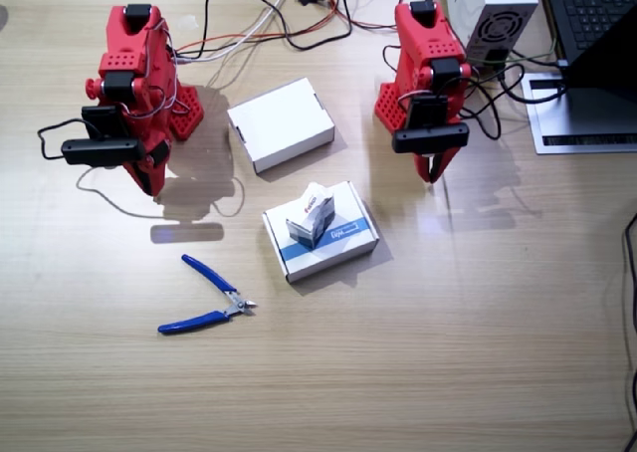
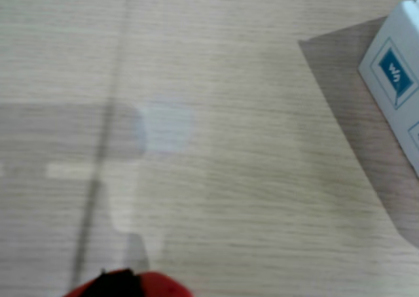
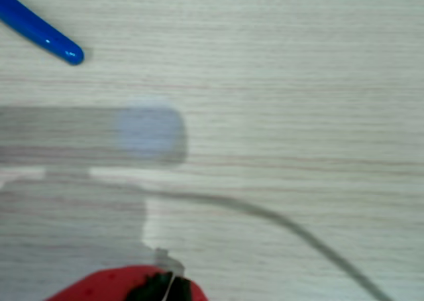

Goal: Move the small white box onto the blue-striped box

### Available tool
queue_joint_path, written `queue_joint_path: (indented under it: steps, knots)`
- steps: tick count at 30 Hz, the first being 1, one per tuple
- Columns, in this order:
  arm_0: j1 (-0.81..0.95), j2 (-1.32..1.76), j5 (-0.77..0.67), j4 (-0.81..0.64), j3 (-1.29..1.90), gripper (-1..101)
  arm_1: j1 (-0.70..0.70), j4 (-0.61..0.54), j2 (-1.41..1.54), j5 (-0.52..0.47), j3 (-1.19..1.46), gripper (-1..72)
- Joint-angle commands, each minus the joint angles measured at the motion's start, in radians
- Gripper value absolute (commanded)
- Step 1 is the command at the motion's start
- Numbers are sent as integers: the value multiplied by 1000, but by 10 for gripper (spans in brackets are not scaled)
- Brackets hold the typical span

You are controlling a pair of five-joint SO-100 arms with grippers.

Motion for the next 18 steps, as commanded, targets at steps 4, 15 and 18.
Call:
queue_joint_path:
  steps: [4,15,18]
  knots:
    - [-29,28,-69,6,-17,91,25,31,26,-23,-18,1]
    - [-35,29,34,29,-17,0,25,31,26,-23,-18,1]
    - [-38,29,60,29,-17,0,25,31,26,-23,-18,1]
